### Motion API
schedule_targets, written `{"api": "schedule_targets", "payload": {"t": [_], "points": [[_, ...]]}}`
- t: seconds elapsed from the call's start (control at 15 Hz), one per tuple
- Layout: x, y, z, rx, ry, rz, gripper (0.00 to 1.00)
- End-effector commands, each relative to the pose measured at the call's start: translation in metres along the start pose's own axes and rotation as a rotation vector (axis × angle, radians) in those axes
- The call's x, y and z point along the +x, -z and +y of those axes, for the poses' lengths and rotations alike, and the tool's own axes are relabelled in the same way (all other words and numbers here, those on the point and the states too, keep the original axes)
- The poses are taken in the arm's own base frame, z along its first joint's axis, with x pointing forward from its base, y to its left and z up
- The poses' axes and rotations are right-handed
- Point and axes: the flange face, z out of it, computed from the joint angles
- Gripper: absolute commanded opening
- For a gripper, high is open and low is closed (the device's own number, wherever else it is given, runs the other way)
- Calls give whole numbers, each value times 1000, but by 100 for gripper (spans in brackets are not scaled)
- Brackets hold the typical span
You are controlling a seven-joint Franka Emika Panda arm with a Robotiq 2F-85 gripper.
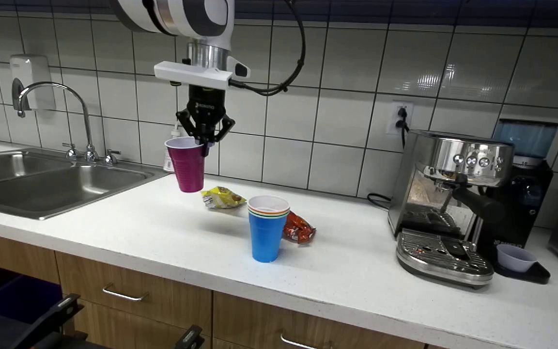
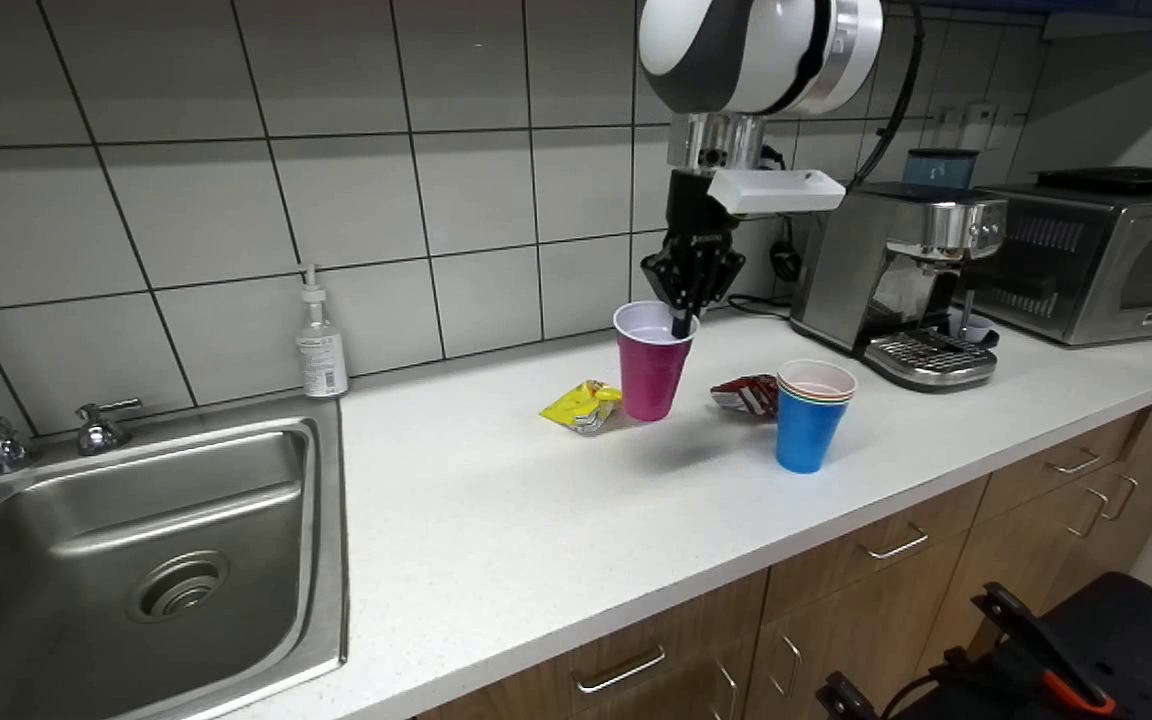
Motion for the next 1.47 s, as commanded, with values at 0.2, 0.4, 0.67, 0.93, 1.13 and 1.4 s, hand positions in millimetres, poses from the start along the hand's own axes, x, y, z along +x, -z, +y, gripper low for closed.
{"api": "schedule_targets", "payload": {"t": [0.2, 0.4, 0.67, 0.93, 1.13, 1.4], "points": [[-22, 33, 24, 23, -3, 36, 1], [-29, 42, 36, 19, -13, 51, 1], [-39, 49, 50, 8, -25, 63, 1], [-48, 52, 65, 5, -43, 69, 1], [-55, 55, 76, 5, -60, 72, 1], [-64, 57, 94, -2, -93, 77, 1]]}}
